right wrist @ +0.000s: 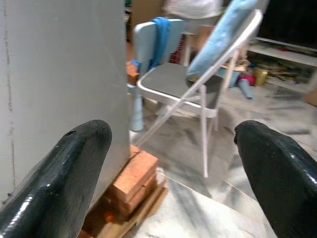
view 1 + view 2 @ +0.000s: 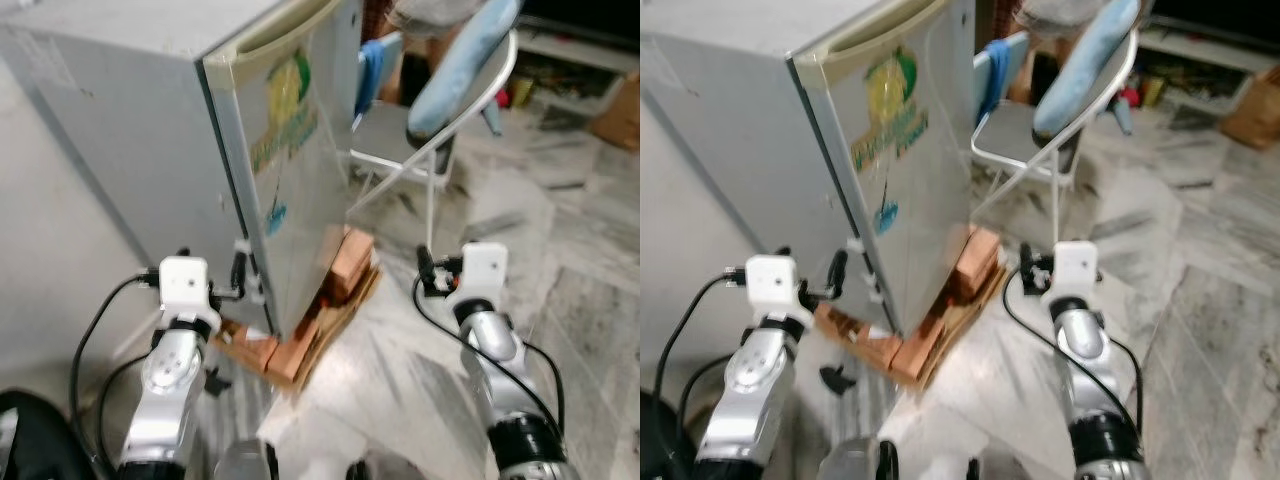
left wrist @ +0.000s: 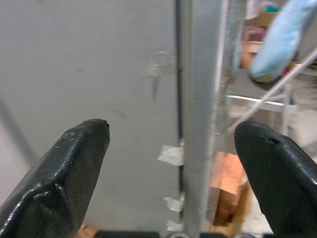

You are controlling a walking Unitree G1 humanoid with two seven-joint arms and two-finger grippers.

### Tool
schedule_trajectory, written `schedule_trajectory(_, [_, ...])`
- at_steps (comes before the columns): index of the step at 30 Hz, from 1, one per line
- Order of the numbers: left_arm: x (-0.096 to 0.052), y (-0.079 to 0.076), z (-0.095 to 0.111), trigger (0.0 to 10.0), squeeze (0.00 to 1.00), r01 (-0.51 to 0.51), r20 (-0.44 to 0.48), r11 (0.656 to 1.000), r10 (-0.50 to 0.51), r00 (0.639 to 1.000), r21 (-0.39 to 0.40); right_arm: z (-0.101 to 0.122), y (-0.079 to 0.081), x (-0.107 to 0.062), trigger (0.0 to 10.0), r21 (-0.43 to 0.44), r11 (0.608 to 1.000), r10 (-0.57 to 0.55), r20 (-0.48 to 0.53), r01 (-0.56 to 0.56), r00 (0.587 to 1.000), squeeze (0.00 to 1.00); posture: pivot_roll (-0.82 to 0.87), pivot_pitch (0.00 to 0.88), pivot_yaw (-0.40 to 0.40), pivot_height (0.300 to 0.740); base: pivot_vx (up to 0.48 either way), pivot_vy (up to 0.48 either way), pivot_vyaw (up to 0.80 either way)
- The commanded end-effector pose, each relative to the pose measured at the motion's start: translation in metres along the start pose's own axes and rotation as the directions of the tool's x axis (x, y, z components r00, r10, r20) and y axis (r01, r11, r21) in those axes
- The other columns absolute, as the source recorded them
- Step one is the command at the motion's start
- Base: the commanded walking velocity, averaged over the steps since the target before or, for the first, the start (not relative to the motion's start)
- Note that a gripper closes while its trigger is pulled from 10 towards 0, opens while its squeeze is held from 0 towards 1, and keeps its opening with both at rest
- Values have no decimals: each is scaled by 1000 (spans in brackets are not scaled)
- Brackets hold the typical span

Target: Restocking fridge

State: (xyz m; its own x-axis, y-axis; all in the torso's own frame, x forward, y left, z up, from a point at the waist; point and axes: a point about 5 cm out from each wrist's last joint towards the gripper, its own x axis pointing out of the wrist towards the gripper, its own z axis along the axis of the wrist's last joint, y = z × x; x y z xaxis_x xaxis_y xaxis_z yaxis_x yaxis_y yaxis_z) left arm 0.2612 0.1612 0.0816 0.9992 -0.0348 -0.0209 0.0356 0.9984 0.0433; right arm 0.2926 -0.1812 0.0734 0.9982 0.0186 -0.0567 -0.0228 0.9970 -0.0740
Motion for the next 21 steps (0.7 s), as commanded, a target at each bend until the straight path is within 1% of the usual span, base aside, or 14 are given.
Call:
schedule_trajectory(1, [1,2,2,10000,0,4,9,1000,-5,1000,11,0,2,1,10000,5,1000,3,-3,-3,1000,0,66,58,10,740,0,420,-800])
schedule_trajectory(6, [0,2,3,10000,0,13,13,1000,-14,1000,18,0,3,0,10000,8,1000,4,-2,-4,1000,0,68,61,13,740,0,0,-708])
schedule_trajectory(21, [-2,-2,4,10000,0,37,18,999,-37,999,21,-1,3,-2,10000,11,1000,3,-8,-3,1000,0,68,70,14,740,0,0,0])
